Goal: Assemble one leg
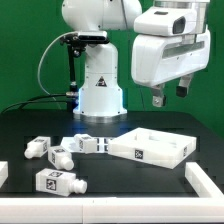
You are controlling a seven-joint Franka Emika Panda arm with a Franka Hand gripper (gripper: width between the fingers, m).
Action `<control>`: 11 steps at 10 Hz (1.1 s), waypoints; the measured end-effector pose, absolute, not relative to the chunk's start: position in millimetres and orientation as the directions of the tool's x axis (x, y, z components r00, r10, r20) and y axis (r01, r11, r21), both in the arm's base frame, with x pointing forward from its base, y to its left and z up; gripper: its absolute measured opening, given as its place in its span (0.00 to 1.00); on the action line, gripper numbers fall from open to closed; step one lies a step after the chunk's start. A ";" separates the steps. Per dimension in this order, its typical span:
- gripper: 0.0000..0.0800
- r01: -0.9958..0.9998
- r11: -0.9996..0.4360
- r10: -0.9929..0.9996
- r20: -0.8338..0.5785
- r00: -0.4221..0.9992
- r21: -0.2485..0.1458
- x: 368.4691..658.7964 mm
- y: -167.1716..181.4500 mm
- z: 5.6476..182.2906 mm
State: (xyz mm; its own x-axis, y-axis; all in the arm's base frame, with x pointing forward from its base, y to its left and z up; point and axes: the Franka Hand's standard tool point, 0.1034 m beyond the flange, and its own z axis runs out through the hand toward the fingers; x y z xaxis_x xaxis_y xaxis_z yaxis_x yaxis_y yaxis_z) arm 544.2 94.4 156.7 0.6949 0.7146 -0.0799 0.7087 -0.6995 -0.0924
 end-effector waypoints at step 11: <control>0.81 0.692 -0.717 0.697 -0.082 0.712 -0.088 541.2 92.6 155.5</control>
Offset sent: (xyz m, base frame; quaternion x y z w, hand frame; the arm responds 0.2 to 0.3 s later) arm 0.0000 0.0000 0.0000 0.0000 0.0000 0.0000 1.0000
